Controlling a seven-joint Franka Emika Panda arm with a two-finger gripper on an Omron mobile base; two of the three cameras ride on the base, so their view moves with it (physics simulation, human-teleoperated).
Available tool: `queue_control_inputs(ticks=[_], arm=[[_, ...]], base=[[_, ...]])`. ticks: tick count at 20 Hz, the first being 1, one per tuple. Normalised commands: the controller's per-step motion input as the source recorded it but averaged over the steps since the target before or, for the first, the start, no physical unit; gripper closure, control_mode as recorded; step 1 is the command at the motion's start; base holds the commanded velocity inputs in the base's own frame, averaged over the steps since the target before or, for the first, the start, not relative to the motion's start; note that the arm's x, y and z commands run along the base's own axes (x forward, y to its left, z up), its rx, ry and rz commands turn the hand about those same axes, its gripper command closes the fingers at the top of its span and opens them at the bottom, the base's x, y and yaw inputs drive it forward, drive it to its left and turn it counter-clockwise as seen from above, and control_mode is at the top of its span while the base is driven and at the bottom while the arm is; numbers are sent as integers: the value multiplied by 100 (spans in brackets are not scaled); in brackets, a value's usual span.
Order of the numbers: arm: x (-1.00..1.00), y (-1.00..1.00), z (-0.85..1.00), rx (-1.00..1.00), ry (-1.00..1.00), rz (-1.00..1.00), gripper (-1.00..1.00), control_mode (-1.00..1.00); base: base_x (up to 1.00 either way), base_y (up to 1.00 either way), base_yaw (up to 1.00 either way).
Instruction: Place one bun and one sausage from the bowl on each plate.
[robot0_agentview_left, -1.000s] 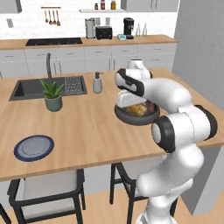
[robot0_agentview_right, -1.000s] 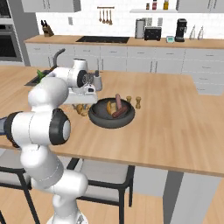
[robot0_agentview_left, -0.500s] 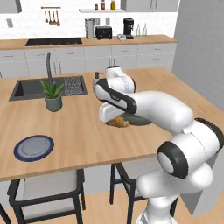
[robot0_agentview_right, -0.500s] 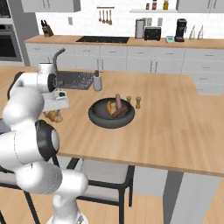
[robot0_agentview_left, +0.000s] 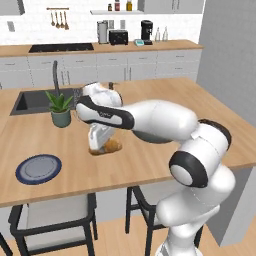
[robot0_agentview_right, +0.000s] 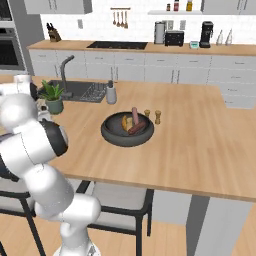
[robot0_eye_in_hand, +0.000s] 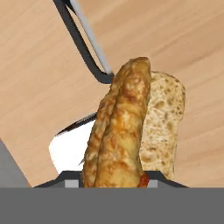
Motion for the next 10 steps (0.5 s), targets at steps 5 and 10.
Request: queue_control_inputs(ticks=[5, 10], arm=[[-23, 100, -23, 0, 0, -29, 100, -100], [-3, 96, -19, 2, -4, -46, 100, -100]], base=[[0, 0, 0], [0, 0, 0]])
